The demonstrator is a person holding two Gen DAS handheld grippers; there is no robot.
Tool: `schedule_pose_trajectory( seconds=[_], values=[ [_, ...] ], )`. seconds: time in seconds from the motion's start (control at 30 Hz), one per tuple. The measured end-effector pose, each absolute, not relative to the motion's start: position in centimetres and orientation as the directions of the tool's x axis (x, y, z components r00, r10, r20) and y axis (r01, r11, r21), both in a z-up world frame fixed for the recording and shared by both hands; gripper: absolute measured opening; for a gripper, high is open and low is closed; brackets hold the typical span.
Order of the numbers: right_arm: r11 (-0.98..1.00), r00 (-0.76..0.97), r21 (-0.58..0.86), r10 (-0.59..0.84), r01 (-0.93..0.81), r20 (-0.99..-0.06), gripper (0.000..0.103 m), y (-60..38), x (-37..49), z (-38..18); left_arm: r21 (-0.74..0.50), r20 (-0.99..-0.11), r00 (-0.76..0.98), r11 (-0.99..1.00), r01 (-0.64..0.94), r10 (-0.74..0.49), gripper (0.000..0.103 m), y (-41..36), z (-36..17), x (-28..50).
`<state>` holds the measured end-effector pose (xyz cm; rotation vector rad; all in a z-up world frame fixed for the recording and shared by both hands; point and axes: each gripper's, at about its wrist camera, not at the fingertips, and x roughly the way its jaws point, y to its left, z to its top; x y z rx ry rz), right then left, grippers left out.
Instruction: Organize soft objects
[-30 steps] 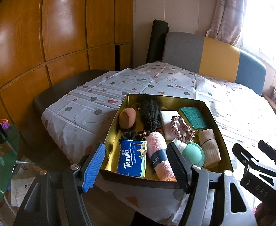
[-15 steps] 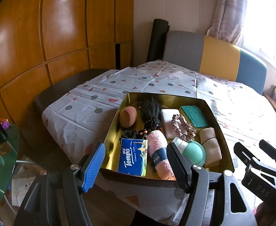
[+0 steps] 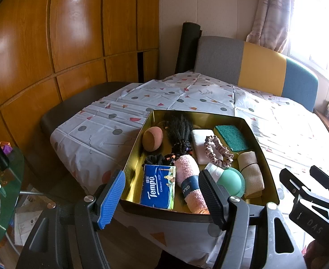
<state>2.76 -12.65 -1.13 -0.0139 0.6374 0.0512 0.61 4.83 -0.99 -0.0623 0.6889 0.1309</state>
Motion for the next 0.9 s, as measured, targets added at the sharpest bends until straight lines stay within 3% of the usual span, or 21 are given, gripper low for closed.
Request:
schedule_pose_trajectory(
  seconds=[0.57,0.67,0.77,0.9],
  values=[
    [0.999,0.8,0.006,0.045,-0.052,-0.599,0.094,-12.8,3.0,-1.1,-0.047,-0.652,0.755,0.99,-0.133,0.07,0.069,4.9,-1.2,1.1],
    [0.999,0.801,0.015,0.05,-0.051,-0.597,0.095,-12.9,3.0,-1.2,-0.109,-0.65,0.759,0.986,-0.122,0.022,0.069,5.4,-1.3,1.2],
    [0.998,0.797,0.022,0.059,-0.057,-0.602,0.095,-13.1,3.1,-1.4,-0.084,-0.616,0.787,0.991,-0.108,0.034,0.056,5.1,-0.9,0.9],
    [0.998,0.79,0.025,0.06,-0.056,-0.61,0.095,-13.3,3.1,-1.8,-0.069,-0.582,0.813,0.995,-0.072,0.019,0.055,4.7,-0.2,0.7]
  ],
)
